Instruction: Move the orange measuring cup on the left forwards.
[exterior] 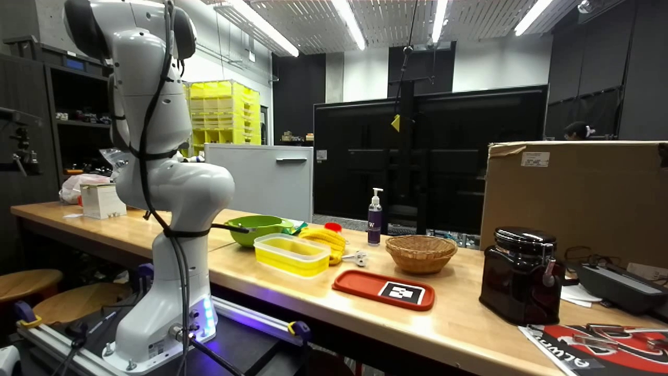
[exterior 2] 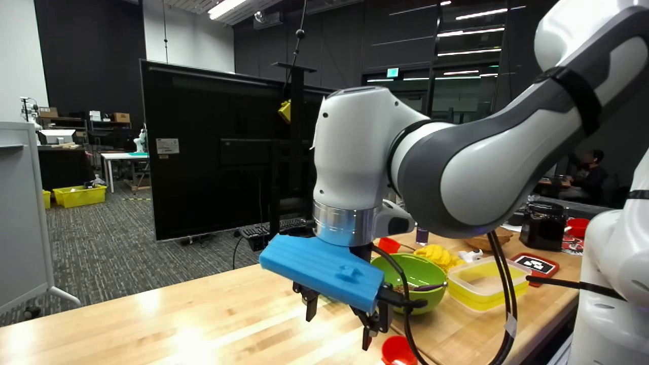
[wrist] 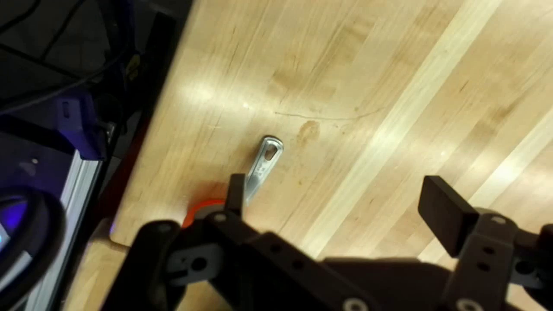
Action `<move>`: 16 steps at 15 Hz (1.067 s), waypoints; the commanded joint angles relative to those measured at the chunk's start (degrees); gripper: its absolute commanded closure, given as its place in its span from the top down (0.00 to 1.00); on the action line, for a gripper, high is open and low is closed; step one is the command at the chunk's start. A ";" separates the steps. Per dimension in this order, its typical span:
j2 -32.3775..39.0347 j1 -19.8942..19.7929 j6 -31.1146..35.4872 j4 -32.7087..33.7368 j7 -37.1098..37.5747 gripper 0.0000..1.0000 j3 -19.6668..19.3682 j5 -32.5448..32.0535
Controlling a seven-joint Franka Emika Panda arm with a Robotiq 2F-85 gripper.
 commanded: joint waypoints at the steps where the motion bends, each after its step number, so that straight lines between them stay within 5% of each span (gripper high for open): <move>1: -0.62 3.29 -0.74 0.77 -13.63 1.00 -4.18 1.81; 5: -3.08 6.10 -2.08 -0.13 -31.35 1.00 -9.33 5.06; 8: -6.49 12.70 -4.95 -1.91 -44.99 1.00 -17.89 9.02; 14: -20.68 19.72 -20.42 -7.48 -72.08 1.00 -31.80 14.32; 15: -23.03 16.19 -24.19 -7.98 -76.71 1.00 -29.78 15.90; 16: -16.77 13.23 -20.52 -4.66 -71.56 1.00 -25.57 15.52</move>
